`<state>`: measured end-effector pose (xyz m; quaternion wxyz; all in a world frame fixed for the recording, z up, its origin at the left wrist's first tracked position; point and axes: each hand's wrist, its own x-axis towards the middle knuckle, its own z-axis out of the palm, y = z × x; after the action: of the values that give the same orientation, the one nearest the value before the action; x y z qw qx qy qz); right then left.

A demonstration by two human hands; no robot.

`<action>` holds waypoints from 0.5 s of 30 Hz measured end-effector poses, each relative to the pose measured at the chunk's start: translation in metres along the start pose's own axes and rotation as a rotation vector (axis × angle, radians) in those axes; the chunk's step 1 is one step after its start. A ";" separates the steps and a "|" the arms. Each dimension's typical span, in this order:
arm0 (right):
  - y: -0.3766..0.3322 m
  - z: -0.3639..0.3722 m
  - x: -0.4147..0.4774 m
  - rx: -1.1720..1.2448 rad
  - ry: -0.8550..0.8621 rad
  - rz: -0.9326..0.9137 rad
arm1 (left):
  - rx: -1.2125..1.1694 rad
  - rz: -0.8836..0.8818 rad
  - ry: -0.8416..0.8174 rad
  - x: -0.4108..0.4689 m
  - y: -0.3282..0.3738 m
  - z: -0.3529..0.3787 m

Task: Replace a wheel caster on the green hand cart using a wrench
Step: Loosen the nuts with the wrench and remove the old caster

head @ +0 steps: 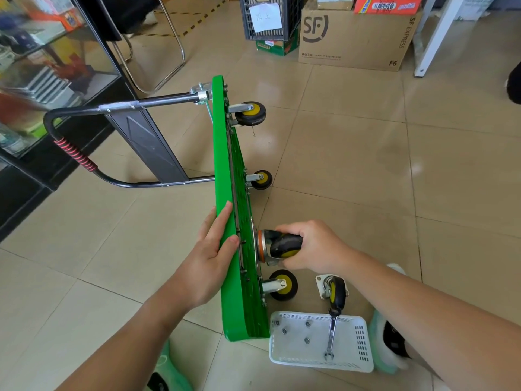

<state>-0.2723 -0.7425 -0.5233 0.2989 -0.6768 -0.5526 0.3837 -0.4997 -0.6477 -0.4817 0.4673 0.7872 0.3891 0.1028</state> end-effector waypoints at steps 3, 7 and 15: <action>0.005 -0.004 -0.003 0.013 0.019 0.013 | -0.003 -0.009 -0.003 -0.001 0.001 0.000; 0.015 -0.006 -0.005 0.039 0.045 0.023 | -0.027 -0.019 0.020 0.001 0.001 0.001; 0.050 0.010 -0.002 0.116 0.198 0.191 | -0.072 -0.050 0.062 0.003 0.002 0.007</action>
<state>-0.2552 -0.7556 -0.5696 0.3526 -0.7423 -0.4307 0.3731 -0.4926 -0.6509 -0.4842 0.4853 0.7565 0.4189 0.1293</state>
